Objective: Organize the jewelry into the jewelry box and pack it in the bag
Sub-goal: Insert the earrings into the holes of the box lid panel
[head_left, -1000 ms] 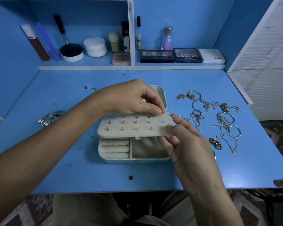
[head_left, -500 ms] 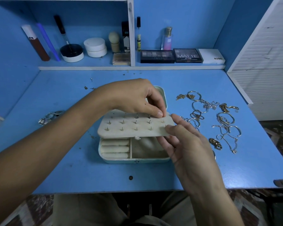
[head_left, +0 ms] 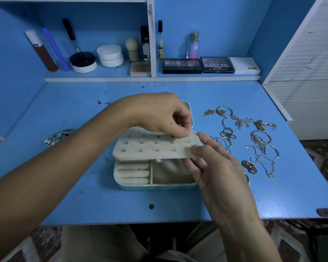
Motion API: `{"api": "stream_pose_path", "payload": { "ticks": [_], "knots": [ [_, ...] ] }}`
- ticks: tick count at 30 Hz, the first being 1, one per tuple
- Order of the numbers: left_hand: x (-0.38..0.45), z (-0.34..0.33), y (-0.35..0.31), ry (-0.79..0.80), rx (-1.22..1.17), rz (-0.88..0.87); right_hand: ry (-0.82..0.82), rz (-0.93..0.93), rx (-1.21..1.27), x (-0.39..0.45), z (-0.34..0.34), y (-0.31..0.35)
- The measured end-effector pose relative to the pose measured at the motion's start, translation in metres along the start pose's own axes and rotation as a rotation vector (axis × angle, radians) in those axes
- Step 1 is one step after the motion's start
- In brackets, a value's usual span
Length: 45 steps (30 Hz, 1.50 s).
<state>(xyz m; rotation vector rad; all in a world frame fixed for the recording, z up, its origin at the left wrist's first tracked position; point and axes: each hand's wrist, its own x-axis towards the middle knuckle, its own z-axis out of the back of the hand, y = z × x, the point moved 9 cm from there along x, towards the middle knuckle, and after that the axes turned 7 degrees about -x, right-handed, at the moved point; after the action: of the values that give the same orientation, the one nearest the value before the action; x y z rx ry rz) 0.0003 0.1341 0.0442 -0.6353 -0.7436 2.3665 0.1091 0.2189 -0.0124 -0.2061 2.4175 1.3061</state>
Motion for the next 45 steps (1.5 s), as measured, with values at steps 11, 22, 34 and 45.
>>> {"api": "stream_pose_path", "payload": {
  "ticks": [11,22,34,45],
  "knots": [
    [0.0,0.001,0.003,0.0,-0.023,-0.009,-0.032,-0.004,-0.006,0.0,0.002,-0.001],
    [-0.043,0.043,0.046,-0.333,-0.318,-0.081,-0.005,0.108,-0.234,0.006,-0.001,0.023],
    [-0.1,0.069,0.091,-0.772,-0.613,-0.184,-0.176,0.38,-0.959,0.031,-0.019,0.082],
    [-0.105,0.064,0.109,-0.917,-0.701,-0.168,-0.109,0.641,-0.922,0.074,-0.044,0.108]
  ]
}}
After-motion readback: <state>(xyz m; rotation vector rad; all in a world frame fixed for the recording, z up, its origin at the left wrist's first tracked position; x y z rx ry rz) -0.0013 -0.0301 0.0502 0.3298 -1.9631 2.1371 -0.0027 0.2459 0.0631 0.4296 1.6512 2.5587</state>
